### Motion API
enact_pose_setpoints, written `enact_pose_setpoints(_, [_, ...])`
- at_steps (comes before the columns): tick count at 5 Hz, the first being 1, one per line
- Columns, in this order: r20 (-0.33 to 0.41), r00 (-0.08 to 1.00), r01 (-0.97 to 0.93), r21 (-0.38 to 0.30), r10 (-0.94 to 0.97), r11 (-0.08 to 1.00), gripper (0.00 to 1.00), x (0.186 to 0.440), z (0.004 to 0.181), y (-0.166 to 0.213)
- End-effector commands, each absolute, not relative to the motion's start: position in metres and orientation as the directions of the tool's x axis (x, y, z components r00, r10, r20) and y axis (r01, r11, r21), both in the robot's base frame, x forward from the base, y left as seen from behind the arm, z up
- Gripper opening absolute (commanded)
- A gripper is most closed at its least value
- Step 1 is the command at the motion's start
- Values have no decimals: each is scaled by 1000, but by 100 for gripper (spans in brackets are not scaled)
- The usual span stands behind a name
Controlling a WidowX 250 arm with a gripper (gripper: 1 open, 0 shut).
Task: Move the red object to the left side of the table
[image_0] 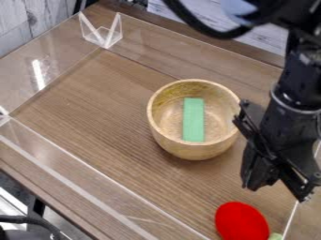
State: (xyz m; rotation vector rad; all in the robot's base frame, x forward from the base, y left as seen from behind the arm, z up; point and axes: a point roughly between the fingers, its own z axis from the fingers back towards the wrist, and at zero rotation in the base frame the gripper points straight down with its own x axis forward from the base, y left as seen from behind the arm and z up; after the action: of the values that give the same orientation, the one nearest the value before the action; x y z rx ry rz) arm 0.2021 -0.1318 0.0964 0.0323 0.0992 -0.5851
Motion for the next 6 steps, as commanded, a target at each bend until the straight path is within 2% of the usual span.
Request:
enact_pose_setpoints(1, [-76, 805, 589, -6, -588, 808, 100, 190, 91, -136])
enact_pose_setpoints(2, [-60, 833, 551, 12, -550, 834, 0, 195, 106, -125])
enact_pose_setpoints(3, [-53, 855, 518, 21, -516, 855, 0, 198, 112, -118])
enact_pose_setpoints(4, [-61, 843, 536, 15, -534, 844, 100, 204, 112, -115])
enact_pose_setpoints(6, [-83, 822, 565, 0, -564, 825, 100, 198, 95, -119])
